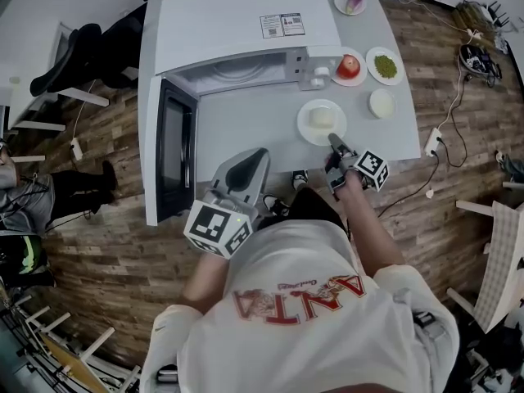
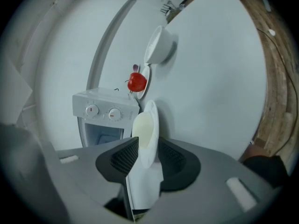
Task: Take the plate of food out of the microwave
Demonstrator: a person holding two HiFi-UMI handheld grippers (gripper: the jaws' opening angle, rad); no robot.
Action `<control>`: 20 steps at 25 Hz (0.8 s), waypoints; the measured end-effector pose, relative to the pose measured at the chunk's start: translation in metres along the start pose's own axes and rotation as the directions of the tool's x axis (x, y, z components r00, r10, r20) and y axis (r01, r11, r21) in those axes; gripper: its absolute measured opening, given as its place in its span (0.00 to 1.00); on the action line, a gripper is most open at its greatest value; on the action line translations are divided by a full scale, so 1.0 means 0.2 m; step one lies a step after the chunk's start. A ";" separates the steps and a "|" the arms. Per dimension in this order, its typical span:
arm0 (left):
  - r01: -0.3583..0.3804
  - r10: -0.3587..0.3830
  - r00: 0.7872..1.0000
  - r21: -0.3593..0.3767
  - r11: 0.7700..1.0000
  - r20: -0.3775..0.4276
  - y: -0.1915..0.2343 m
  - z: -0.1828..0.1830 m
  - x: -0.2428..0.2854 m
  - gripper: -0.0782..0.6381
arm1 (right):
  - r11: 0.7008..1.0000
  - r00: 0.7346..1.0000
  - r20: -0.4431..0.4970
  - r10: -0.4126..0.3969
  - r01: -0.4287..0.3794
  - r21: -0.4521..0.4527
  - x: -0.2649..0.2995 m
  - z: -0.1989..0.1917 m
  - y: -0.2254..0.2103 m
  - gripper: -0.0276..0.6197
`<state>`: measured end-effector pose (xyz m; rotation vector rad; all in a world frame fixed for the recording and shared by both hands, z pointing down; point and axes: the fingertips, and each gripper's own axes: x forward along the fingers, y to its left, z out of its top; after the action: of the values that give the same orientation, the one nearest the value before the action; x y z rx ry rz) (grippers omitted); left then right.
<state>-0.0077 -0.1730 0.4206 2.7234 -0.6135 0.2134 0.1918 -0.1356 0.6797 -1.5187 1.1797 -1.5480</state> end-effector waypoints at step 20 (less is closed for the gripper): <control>-0.007 0.009 1.000 -0.055 0.998 0.029 0.03 0.02 -0.04 0.12 | 0.493 0.844 -0.169 -0.509 0.126 -0.861 -0.04 -0.15 -0.06 0.39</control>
<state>-0.0170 -0.1769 0.4171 2.6760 -0.6297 0.1565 0.1654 -0.1197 0.6911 -2.1857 2.2138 -1.6921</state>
